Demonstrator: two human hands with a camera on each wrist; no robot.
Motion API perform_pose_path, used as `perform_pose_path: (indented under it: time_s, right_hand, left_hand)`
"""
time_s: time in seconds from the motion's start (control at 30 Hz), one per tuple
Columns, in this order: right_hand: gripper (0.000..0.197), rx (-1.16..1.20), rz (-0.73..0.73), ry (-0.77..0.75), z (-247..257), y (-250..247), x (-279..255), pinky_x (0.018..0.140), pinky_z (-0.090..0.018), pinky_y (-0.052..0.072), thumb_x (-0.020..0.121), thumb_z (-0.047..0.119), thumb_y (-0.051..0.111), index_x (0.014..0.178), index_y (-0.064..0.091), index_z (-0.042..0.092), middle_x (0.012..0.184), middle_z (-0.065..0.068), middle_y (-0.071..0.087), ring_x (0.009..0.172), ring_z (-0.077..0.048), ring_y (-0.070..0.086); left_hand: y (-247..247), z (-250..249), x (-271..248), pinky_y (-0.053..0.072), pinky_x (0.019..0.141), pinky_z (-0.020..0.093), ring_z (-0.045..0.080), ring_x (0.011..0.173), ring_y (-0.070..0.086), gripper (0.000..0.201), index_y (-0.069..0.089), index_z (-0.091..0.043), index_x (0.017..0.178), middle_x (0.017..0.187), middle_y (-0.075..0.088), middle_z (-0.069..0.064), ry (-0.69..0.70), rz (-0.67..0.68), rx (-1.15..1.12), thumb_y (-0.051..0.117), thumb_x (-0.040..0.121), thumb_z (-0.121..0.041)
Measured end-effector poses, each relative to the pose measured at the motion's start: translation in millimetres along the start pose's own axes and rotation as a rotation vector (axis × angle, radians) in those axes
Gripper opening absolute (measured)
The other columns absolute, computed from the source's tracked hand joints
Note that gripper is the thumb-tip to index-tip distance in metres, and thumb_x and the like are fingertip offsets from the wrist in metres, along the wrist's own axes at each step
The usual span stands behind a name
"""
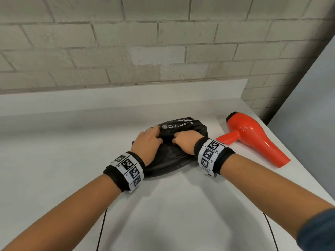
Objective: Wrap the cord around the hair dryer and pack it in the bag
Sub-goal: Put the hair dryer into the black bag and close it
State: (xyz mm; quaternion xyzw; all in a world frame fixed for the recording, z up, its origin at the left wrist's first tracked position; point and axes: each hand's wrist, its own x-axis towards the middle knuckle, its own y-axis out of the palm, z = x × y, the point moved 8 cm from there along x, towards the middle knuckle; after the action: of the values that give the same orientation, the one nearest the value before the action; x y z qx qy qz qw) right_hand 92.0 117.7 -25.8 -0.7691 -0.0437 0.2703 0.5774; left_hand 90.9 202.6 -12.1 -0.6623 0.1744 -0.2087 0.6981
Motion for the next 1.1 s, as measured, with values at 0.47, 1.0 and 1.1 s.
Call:
perform_pose_path:
  time_s: [0.47,1.0,1.1]
  right_hand:
    - [0.094,-0.004,0.336,0.149,-29.0,46.5,11.8,0.115,-0.046,0.016,0.076,0.056,0.061,0.144,-0.003,0.042,0.156,-0.008,0.011,0.144,-0.028,0.014]
    - [0.049,0.696,0.048,0.684,-117.8,65.2,-98.9,0.109,-0.039,0.034,0.098,0.027,0.033,0.144,0.022,0.016,0.151,-0.014,0.029,0.133,-0.034,0.036]
    - [0.054,0.87,-0.005,0.736,-118.7,79.5,-101.3,0.085,-0.038,0.048,0.096,0.028,0.039,0.144,0.021,0.011,0.142,-0.021,0.041,0.117,-0.037,0.052]
  left_hand:
    - [58.7,25.9,-15.8,0.016,0.114,0.043,0.042,0.134,0.023,0.096,-0.015,-0.038,0.141,0.148,0.013,0.025,-0.137,0.638,0.111,0.058,0.08,-0.04]
    - [9.1,48.7,-30.7,0.04,0.1,0.037,0.034,0.112,0.048,0.047,0.051,-0.036,0.125,0.136,0.025,0.01,-0.352,0.389,-0.197,0.063,0.079,-0.043]
    - [28.4,46.9,-32.3,0.04,0.101,0.034,0.032,0.115,0.05,0.076,0.027,-0.034,0.14,0.137,0.022,0.013,-0.321,0.561,-0.186,0.065,0.075,-0.047]
